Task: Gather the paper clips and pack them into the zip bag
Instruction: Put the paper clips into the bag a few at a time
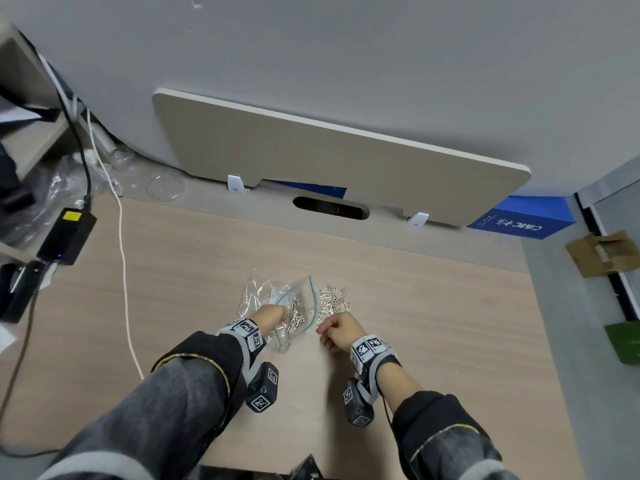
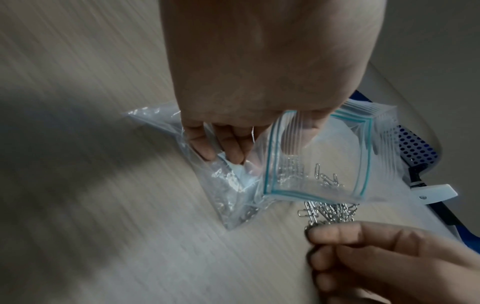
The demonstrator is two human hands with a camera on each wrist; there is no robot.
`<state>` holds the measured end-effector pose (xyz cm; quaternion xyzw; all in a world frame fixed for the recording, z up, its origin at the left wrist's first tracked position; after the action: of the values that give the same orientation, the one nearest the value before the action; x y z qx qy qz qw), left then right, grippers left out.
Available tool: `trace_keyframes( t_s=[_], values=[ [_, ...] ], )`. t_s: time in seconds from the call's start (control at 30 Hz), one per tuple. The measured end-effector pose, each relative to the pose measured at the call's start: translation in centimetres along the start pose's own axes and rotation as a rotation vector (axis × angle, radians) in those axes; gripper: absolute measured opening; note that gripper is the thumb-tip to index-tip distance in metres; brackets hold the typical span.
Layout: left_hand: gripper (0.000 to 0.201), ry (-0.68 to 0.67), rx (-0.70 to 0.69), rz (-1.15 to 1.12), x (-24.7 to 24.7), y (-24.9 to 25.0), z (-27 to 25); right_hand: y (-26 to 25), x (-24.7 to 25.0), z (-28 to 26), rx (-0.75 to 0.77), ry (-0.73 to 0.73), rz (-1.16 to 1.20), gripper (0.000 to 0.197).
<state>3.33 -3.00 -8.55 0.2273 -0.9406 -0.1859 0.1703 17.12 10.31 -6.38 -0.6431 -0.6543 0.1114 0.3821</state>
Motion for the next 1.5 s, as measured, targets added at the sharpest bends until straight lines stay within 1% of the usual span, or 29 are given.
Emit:
trace_keyframes(
  t_s=[0.07, 0.13, 0.2, 0.27, 0.3, 0.33, 0.4, 0.43, 0.5, 0.6, 0.67, 0.7, 0.73, 0.77, 0.8, 0.83, 0.87, 0.93, 1.03, 1.07, 1.13, 1.2, 1.33, 1.4, 1.43, 1.5],
  values=[
    [0.014, -0.01, -0.012, -0.021, 0.0, -0.1, -0.1, 0.1, 1.0, 0.2, 0.018, 0.11, 0.03, 0.039],
    [0.014, -0.029, -0.014, -0.023, 0.0, -0.1, -0.1, 0.9, 2.6, -0.1, -0.007, 0.21, 0.044, 0.036],
    [0.012, -0.035, -0.013, -0.028, 0.1, -0.1, -0.2, 2.5, 4.6, -0.3, -0.077, 0.336, -0.014, 0.026],
    [0.011, -0.028, -0.009, -0.04, 0.2, -0.2, -0.2, 4.5, 6.2, -0.7, -0.203, 0.434, -0.116, 0.015],
    [0.011, -0.027, -0.011, -0.041, 0.2, -0.2, 0.0, 5.5, 6.5, -0.7, -0.279, 0.442, -0.126, 0.011],
    [0.012, -0.029, -0.01, -0.039, 0.2, -0.2, -0.1, 6.4, 6.5, -0.5, -0.33, 0.421, -0.096, 0.01],
    [0.013, -0.027, -0.009, -0.034, 0.1, -0.1, -0.1, 7.6, 5.8, 0.2, -0.383, 0.363, -0.009, 0.016],
    [0.012, -0.024, -0.011, -0.03, 0.1, -0.1, 0.0, 7.3, 5.3, 0.3, -0.389, 0.353, 0.037, 0.016],
    [0.012, -0.023, -0.01, -0.016, 0.1, -0.1, 0.1, 5.6, 4.2, 0.4, -0.342, 0.363, 0.136, 0.005],
    [0.013, -0.016, -0.007, -0.006, 0.1, -0.2, 0.4, 2.3, 3.0, 0.4, -0.241, 0.378, 0.371, 0.013],
    [0.013, -0.009, -0.01, -0.012, 0.1, -0.3, 0.5, 1.6, 2.8, 1.0, -0.161, 0.36, 0.452, 0.022],
    [0.012, -0.009, -0.012, -0.013, 0.1, -0.3, 0.6, 1.3, 2.9, 1.0, -0.122, 0.353, 0.451, 0.024],
    [0.013, -0.015, -0.014, -0.017, 0.1, -0.3, 0.6, 1.5, 3.0, 1.2, -0.076, 0.37, 0.42, 0.025],
    [0.013, -0.018, -0.019, -0.024, 0.1, -0.4, 0.7, 1.6, 3.3, 1.1, -0.025, 0.413, 0.321, 0.025],
    [0.013, -0.02, -0.019, -0.03, 0.0, -0.4, 0.7, 1.7, 3.7, 0.9, 0.028, 0.454, 0.175, 0.023],
    [0.013, -0.022, -0.022, -0.03, 0.0, -0.5, 0.9, 1.6, 4.2, 0.6, 0.057, 0.455, -0.001, 0.019],
    [0.014, -0.021, -0.021, -0.026, 0.0, -0.5, 1.0, 1.6, 4.5, 0.3, 0.074, 0.431, -0.187, 0.022],
    [0.014, -0.011, -0.01, -0.021, 0.0, -0.5, 1.1, 1.2, 4.8, -0.1, 0.087, 0.336, -0.474, 0.051],
    [0.016, 0.008, 0.009, -0.016, -0.1, -0.5, 1.1, 0.0, 4.4, 0.0, 0.149, 0.222, -0.672, 0.091],
    [0.017, 0.005, 0.016, -0.016, -0.1, -0.4, 1.0, -0.3, 4.1, 0.4, 0.175, 0.187, -0.722, 0.1],
    [0.022, -0.001, 0.026, -0.016, 0.0, -0.3, 0.9, -1.0, 3.4, 1.2, 0.212, 0.138, -0.8, 0.106],
    [0.027, 0.001, 0.035, -0.026, 0.2, -0.4, 1.0, -1.5, 2.9, 1.8, 0.242, 0.126, -0.839, 0.098],
    [0.014, -0.004, 0.036, -0.055, 0.3, -0.7, 0.9, -1.5, 2.4, 2.4, 0.303, 0.165, -0.789, 0.052],
    [0.013, -0.007, 0.034, -0.059, 0.3, -0.5, 0.6, -1.3, 2.4, 2.5, 0.327, 0.179, -0.765, 0.034],
    [0.014, -0.008, 0.031, -0.058, 0.3, -0.5, 0.5, -1.2, 2.4, 2.6, 0.333, 0.186, -0.76, 0.028],
    [0.01, -0.01, 0.025, -0.042, 0.3, -0.3, 0.4, -0.9, 2.3, 2.6, 0.336, 0.203, -0.754, 0.021]
  ],
)
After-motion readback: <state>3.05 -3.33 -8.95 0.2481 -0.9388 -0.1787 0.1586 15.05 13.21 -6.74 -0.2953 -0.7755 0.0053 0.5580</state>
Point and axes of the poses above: each hand's wrist, its own z-axis towards the middle knuckle, its own x-axis out of the back of the hand, y = z × x, the point moved 1 cm from there along z, towards the middle knuckle, and after that the axes turned 4 degrees about x, right-handed, at the moved point
